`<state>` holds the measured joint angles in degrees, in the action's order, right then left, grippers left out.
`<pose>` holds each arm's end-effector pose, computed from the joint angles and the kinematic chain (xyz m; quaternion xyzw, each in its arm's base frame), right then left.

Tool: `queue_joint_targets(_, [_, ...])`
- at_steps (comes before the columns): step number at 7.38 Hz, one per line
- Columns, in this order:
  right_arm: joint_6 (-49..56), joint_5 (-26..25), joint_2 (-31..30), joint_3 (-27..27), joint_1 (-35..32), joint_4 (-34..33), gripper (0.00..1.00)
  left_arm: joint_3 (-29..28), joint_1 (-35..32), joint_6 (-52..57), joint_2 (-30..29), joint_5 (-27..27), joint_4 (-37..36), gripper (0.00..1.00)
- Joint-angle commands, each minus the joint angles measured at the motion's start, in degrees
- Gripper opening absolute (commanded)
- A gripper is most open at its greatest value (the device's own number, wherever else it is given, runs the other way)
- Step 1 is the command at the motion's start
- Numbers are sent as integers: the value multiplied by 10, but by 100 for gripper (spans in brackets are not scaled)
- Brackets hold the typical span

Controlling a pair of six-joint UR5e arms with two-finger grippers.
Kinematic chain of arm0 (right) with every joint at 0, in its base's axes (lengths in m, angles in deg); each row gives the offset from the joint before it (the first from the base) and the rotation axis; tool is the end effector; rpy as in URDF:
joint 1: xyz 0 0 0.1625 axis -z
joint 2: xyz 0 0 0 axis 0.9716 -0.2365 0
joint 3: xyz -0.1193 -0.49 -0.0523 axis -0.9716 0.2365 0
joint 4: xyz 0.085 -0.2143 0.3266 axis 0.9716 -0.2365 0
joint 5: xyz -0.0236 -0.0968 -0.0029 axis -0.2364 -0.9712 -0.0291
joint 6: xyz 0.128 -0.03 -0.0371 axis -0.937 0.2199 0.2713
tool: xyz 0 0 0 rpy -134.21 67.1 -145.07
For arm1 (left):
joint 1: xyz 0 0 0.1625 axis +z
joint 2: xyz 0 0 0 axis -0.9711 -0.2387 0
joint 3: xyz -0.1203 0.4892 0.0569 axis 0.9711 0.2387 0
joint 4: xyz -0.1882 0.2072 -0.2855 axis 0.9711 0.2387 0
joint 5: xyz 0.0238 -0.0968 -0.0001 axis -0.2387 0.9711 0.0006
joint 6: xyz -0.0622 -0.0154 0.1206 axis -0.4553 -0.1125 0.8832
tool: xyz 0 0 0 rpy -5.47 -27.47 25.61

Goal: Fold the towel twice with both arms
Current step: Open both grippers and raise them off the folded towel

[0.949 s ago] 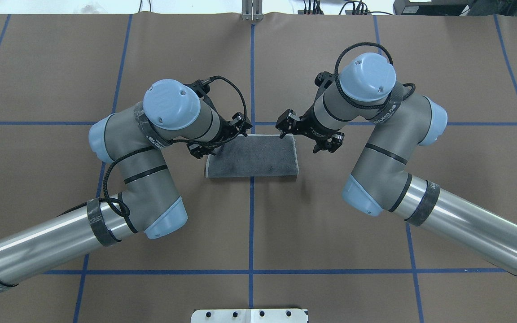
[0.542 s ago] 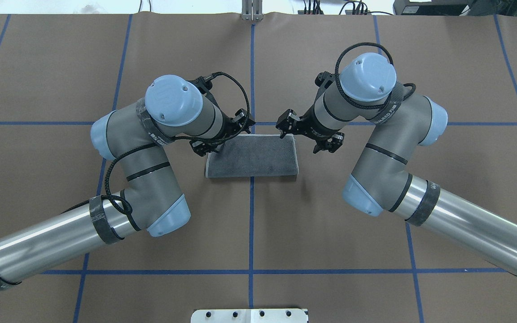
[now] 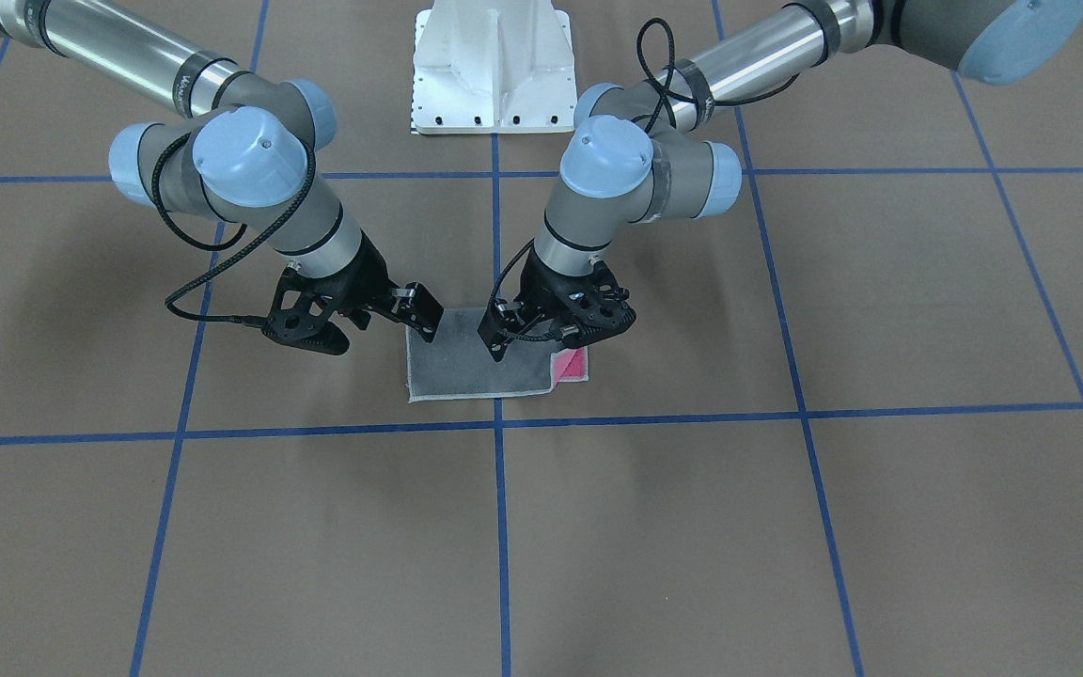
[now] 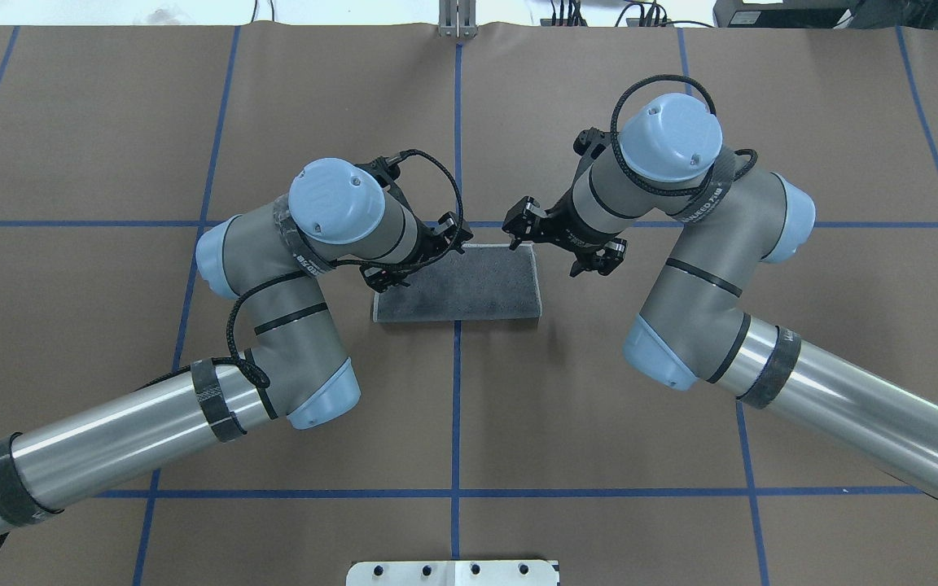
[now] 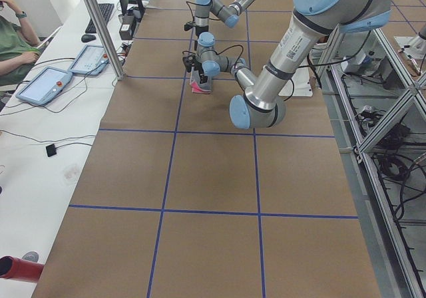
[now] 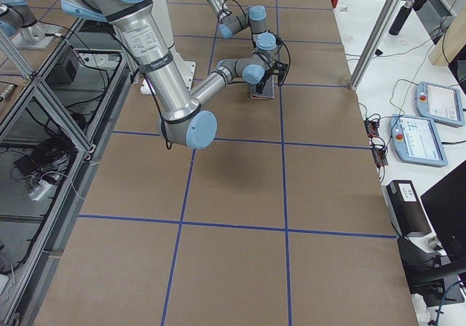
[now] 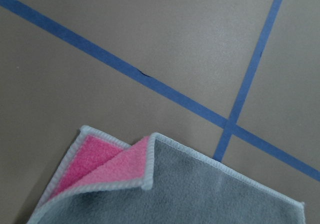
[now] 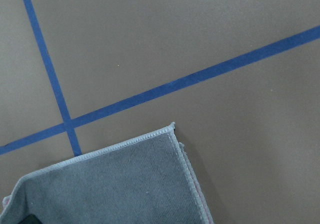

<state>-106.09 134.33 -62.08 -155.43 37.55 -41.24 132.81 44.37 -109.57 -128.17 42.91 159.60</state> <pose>-0.5446 -0.5245 0.3673 -0.0516 -0.4877 0.1630 0.8561 0.6624 -0.5266 0.3029 -0.0115 0.5127 -0.2378 0.8249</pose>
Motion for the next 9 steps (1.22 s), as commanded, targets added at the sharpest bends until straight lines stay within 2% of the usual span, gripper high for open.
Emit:
queue_joint_targets(1, [1,2,0,-2,-2,0,98,-17,-14,6,-2,0,9,100])
queue_joint_targets(3, [0,4,-3,-4,-2,0,98,-41,-41,35,-2,0,10,100])
queue_joint_targets(7, [-4,18,-18,-16,-3,1,99,-44,-80,55,-6,5,9,100])
queue_joint_targets(9, [-39,18,-30,-20,14,0,99,-44,-107,71,-6,40,7,100])
